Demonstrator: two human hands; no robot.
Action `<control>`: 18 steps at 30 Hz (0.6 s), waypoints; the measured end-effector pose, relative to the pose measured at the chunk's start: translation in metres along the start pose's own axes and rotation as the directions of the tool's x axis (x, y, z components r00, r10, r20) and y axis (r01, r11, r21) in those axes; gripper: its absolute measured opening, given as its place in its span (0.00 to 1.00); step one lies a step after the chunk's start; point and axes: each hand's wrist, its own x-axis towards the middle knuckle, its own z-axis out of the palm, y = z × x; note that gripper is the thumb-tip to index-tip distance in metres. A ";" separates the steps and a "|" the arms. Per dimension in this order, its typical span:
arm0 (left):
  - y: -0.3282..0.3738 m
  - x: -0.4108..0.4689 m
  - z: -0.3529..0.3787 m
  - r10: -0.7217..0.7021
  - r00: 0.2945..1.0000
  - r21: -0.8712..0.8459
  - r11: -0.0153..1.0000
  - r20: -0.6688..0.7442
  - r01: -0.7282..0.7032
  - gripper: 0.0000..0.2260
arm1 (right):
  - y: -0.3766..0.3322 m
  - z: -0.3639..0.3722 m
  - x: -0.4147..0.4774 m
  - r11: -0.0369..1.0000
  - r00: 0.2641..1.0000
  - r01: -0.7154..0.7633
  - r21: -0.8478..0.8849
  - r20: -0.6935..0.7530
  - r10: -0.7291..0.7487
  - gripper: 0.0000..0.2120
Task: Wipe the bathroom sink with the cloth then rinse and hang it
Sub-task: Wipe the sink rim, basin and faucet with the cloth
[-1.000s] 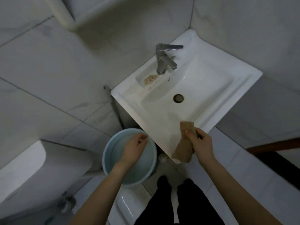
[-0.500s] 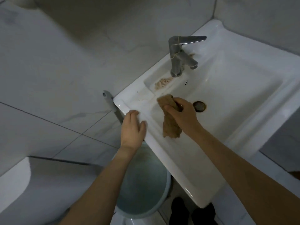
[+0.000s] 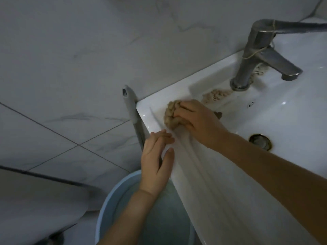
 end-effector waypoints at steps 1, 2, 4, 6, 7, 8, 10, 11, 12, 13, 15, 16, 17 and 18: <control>-0.001 0.000 0.000 0.006 1.000 -0.008 1.000 0.000 -0.006 0.12 | 0.006 -0.009 0.000 0.999 0.995 0.050 -0.018 0.091 -0.048 0.11; -0.001 0.000 0.000 0.007 1.000 -0.016 1.000 0.004 -0.007 0.12 | 0.013 -0.018 0.002 0.998 0.984 0.066 -0.025 0.169 -0.061 0.12; 0.000 0.000 0.000 0.002 1.000 -0.024 1.000 0.002 -0.002 0.11 | 0.022 -0.026 0.006 1.000 0.978 -0.010 0.025 0.209 0.005 0.13; 0.001 0.000 0.000 -0.001 1.000 -0.034 0.999 -0.009 0.001 0.12 | 0.022 -0.020 0.010 0.958 0.977 -0.212 0.191 0.010 0.214 0.13; 0.001 0.000 0.000 0.004 1.000 -0.041 0.999 -0.015 -0.004 0.12 | 0.016 -0.014 0.015 0.889 0.922 -0.311 0.336 -0.121 0.368 0.12; 0.000 0.000 0.001 0.011 1.000 -0.046 0.999 -0.018 -0.011 0.12 | 0.007 -0.005 0.021 0.799 0.838 -0.364 0.478 -0.206 0.505 0.12; 0.000 0.001 0.001 0.026 1.000 -0.059 0.998 -0.010 -0.027 0.11 | -0.022 0.016 0.033 0.731 0.731 -0.356 0.583 -0.313 0.606 0.09; 0.001 0.002 0.001 0.035 0.999 -0.068 0.997 -0.005 -0.035 0.10 | -0.036 0.026 0.037 0.770 0.740 -0.335 0.544 -0.353 0.572 0.09; 0.001 0.004 0.000 0.043 0.999 -0.076 0.996 -0.001 -0.043 0.10 | -0.048 0.034 0.039 0.821 0.773 -0.311 0.479 -0.375 0.511 0.09; 0.001 0.004 -0.001 0.049 0.999 -0.081 0.996 0.007 -0.049 0.10 | -0.052 0.038 0.039 0.865 0.814 -0.290 0.409 -0.371 0.448 0.09; 0.003 0.007 0.002 0.050 0.999 -0.068 0.997 0.012 -0.049 0.10 | -0.043 0.028 0.036 0.919 0.889 -0.246 0.307 -0.307 0.340 0.11; 0.001 0.007 0.003 0.043 0.999 -0.057 0.997 0.005 -0.043 0.10 | -0.033 0.022 0.033 0.929 0.909 -0.240 0.283 -0.270 0.318 0.12; 0.002 0.006 0.002 0.044 0.999 -0.070 0.997 -0.017 -0.045 0.10 | -0.025 0.013 0.032 0.929 0.908 -0.257 0.268 -0.262 0.327 0.12; 0.002 0.005 0.001 0.044 0.998 -0.081 0.996 -0.034 -0.046 0.11 | -0.016 0.005 0.030 0.913 0.877 -0.301 0.274 -0.296 0.378 0.12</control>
